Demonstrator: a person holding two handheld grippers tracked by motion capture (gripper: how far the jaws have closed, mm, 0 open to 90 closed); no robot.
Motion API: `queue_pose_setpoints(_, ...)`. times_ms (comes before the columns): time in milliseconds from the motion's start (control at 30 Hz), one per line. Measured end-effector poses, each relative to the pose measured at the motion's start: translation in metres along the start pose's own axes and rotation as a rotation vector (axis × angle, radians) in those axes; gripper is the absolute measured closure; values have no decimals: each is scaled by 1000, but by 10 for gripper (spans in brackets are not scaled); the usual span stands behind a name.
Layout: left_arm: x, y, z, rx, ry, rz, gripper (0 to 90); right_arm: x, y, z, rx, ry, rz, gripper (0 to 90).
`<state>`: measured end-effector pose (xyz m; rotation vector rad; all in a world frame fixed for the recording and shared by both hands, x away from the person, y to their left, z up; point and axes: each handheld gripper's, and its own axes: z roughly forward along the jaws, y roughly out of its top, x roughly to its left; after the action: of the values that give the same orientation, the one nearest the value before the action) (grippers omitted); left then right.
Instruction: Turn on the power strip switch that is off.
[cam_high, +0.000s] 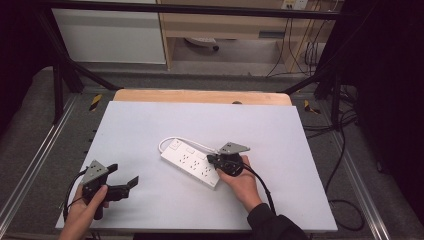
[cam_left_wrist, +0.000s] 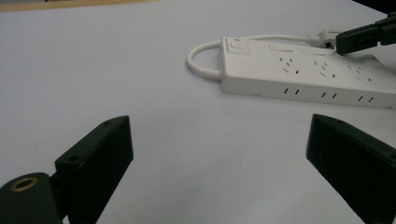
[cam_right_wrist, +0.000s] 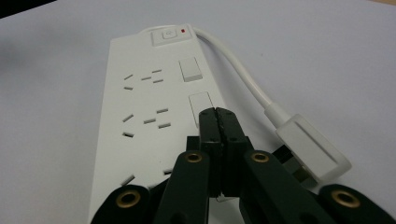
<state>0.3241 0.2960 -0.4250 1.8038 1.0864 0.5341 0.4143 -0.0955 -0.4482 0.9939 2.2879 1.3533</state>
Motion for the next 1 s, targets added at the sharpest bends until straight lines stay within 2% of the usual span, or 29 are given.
queue_pose_setpoints(1000, 0, 0, 1, 5, 2, 2, 74, 0, -2, 3, 1, 2, -2, 900)
